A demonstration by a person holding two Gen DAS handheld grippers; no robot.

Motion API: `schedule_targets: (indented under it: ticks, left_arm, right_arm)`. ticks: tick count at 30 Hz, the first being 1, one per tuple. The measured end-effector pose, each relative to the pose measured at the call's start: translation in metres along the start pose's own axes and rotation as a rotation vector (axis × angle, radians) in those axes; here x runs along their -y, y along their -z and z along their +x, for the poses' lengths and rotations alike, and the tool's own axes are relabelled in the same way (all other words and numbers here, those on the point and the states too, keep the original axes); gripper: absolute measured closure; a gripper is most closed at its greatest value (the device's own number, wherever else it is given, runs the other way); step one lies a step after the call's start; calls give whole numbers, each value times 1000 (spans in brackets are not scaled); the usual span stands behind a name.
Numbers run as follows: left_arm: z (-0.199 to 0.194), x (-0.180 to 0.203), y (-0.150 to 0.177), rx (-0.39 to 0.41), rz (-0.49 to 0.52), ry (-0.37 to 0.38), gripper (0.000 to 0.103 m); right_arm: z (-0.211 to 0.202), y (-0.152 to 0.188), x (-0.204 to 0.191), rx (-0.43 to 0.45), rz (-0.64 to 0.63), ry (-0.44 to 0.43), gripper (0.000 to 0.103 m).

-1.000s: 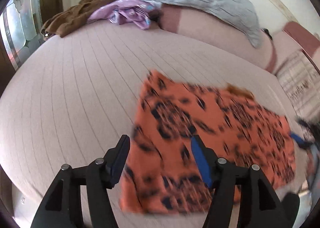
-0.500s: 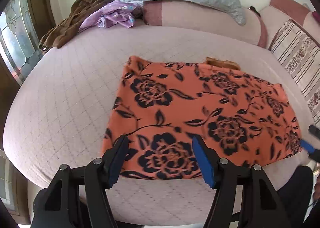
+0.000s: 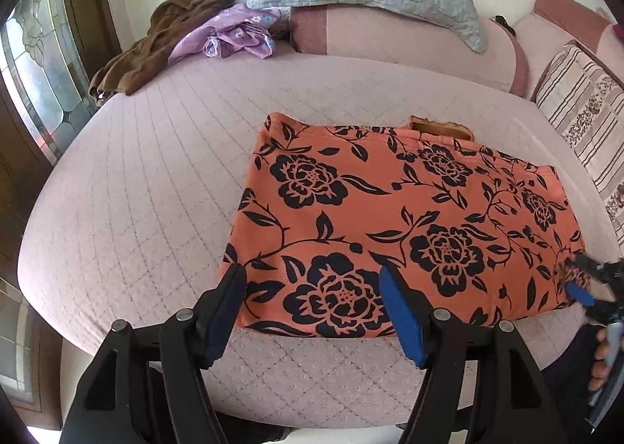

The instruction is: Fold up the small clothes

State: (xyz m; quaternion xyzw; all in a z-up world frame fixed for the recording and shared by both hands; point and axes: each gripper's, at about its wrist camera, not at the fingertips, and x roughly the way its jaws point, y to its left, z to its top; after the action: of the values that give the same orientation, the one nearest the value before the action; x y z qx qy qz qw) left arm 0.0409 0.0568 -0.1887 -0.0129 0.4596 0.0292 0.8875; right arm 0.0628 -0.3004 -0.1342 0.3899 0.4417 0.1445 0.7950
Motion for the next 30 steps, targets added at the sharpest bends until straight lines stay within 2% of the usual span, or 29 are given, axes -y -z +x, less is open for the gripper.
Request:
schedule_targets:
  ticks: [1, 3, 7, 8, 10, 12, 15, 19, 21, 24, 30]
  left_arm:
    - [-1, 1, 0, -1, 7, 2, 32]
    - [-5, 2, -1, 20, 22, -14, 32]
    - [3, 1, -1, 2, 3, -16, 32]
    - [5, 1, -1, -5, -3, -11, 32]
    - [6, 4, 0, -15, 8, 0, 32]
    - [5, 6, 0, 2, 26, -17, 32]
    - [13, 11, -5, -16, 18, -14, 32]
    - [16, 26, -12, -11, 29, 6, 32]
    - [18, 37, -15, -16, 58, 11, 32]
    - [17, 50, -19, -5, 79, 14, 32]
    - [21, 60, -23, -10, 84, 17, 32]
  right_arm:
    - [5, 0, 13, -18, 55, 18, 18]
    - [-6, 1, 15, 23, 129, -21, 17]
    - [-25, 5, -2, 75, 35, -30, 13]
    - [-22, 7, 2, 65, 31, -29, 13]
    - [-5, 10, 22, 3, 103, 14, 14]
    - [-20, 10, 19, 57, 128, -12, 15]
    - [-37, 15, 4, 103, 80, -22, 15]
    - [-18, 35, 21, 8, 188, -26, 15]
    - [-10, 40, 25, 5, 195, -11, 13]
    - [-9, 30, 23, 41, 204, -22, 14]
    - [-8, 4, 33, 125, 276, 13, 14]
